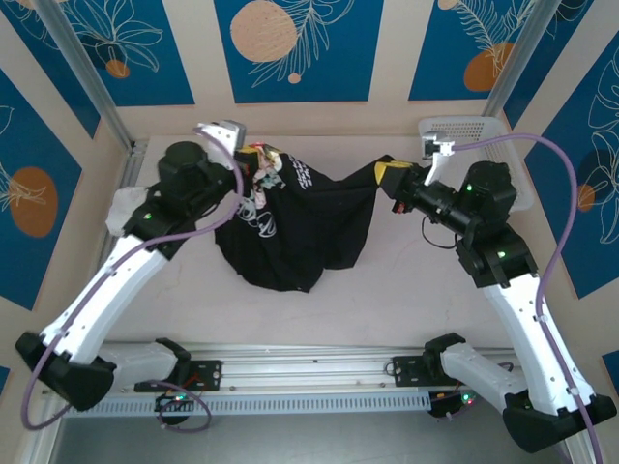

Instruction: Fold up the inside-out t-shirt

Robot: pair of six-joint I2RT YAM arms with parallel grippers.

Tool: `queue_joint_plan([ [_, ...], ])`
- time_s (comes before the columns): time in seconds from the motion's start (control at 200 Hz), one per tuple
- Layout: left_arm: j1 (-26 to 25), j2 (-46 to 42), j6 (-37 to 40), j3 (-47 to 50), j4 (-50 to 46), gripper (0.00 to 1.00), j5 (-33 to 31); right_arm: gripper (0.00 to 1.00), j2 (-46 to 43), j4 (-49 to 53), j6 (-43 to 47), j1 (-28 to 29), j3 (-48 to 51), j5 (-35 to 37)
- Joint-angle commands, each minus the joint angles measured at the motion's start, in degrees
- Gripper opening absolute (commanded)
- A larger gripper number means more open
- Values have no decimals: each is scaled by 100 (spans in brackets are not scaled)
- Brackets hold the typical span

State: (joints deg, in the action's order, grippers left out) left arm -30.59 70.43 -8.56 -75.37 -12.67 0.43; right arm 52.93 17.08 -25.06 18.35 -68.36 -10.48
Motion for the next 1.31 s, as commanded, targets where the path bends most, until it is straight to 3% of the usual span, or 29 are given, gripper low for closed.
queue_joint_plan([
  [0.0,56,972,-353,180,701,0,34,0,364,-229,-39,-152,581,680],
  [0.18,71,2861,-378,-1235,-40,33,-598,0,1995,-445,140,-955,679,1389],
  [0.255,55,2726,-540,-961,-145,45,-673,9,2581,-127,423,-1075,454,1711],
  [0.34,-69,2005,-906,197,231,55,-581,23,2757,184,633,-1059,458,1788],
  [0.425,-518,1193,-1175,1334,331,59,-553,36,2489,200,800,-819,872,1769],
  [0.56,-1828,415,-1595,2608,372,61,-983,45,1950,486,772,-237,1526,1631],
  [0.66,-2606,518,-1806,3063,825,61,-1178,50,1846,410,618,198,1926,1202],
  [0.755,-2997,1088,-1596,2927,979,62,-1456,55,2100,553,518,499,1976,1261],
  [0.975,-3120,2154,-1614,2914,1637,54,-1689,57,2527,949,394,647,2000,1536],
  [1.065,-3102,2371,-1631,3010,1986,39,-1495,57,2744,977,342,734,2036,1612],
  [1.21,-2983,2422,-1759,3115,1998,4,-1328,57,3355,1024,321,854,1823,1775],
  [1.3,-2839,2011,-1841,3409,1965,0,-1364,46,3800,1170,326,846,1589,1778],
])
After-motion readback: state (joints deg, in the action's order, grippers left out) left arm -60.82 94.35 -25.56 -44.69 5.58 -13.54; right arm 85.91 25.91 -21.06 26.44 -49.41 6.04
